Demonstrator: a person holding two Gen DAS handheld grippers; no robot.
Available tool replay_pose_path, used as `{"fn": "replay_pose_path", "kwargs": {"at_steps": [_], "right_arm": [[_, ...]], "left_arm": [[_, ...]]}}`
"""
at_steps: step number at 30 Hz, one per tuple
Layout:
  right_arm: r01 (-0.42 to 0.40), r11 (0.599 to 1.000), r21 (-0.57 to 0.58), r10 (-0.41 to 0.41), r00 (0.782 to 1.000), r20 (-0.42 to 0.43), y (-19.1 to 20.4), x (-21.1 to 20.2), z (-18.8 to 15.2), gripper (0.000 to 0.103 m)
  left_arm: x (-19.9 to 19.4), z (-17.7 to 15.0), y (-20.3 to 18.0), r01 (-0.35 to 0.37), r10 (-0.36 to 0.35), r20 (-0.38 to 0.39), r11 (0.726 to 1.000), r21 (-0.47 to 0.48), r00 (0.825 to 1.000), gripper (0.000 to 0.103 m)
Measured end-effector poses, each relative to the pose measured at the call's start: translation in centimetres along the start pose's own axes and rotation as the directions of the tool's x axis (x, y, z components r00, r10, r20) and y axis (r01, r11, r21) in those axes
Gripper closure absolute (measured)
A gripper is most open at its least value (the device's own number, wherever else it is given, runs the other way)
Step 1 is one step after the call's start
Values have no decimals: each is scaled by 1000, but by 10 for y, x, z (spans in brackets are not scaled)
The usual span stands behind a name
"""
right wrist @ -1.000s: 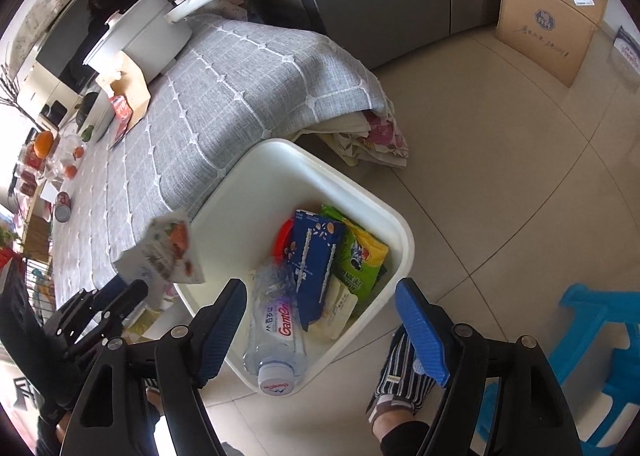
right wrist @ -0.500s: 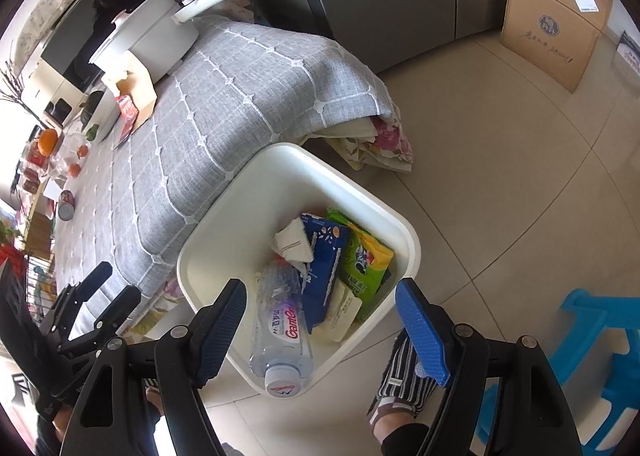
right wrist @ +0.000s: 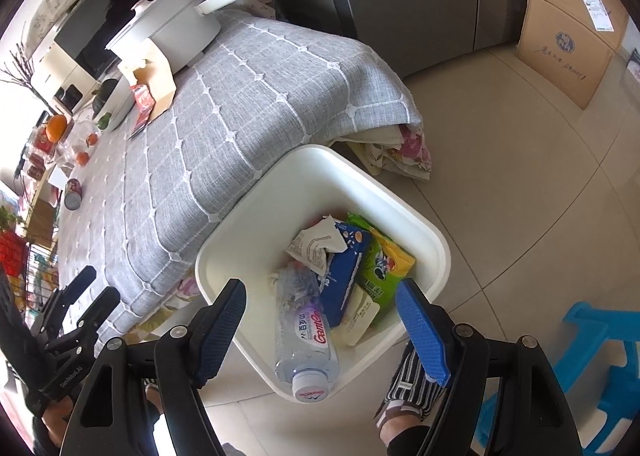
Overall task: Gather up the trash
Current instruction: 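Grasp the red cartoon can with the left tool while the right tool grasps the cardboard with milk carton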
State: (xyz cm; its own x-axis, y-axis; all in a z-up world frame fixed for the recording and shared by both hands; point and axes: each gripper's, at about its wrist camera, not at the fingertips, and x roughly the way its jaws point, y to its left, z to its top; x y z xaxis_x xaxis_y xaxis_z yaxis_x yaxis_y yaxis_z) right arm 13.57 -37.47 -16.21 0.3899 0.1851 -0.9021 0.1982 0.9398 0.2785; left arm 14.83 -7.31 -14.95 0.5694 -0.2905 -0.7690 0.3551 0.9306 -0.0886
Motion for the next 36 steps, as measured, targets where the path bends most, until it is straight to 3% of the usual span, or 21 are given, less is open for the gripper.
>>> {"fn": "replay_pose_path", "kwargs": {"at_steps": [9,14,19,23,27,31,34,36], "right_arm": [[-27,998,-57,27,1000,5,48,4,9,21],[-31,994,-104,32,999,7,86,10,12,20],[-22,990,-138,25,999,22,121,21,18,18],[-10,985,-175,17,999,38,153,38,27,17],[53,966,-253,-31,996,88,188,61,47,17],[57,950,-307,-11,988,152,223,79,76,17],[41,936,-350,21,985,170,247,96,102,17],[28,929,-369,44,981,186,259,108,121,17]], "left_arm": [[-22,-10,44,-49,51,19,994,-94,999,17],[-36,-16,80,-117,125,33,978,-173,992,11],[-39,-22,124,-261,269,-3,931,-254,963,8],[-34,-19,163,-335,336,-49,893,-301,941,7],[-29,-5,204,-385,381,-77,863,-326,921,7],[-27,15,245,-431,432,-68,846,-313,899,7],[-21,32,277,-439,448,-49,838,-326,892,7],[-12,42,298,-424,440,-36,837,-345,897,7]]}}
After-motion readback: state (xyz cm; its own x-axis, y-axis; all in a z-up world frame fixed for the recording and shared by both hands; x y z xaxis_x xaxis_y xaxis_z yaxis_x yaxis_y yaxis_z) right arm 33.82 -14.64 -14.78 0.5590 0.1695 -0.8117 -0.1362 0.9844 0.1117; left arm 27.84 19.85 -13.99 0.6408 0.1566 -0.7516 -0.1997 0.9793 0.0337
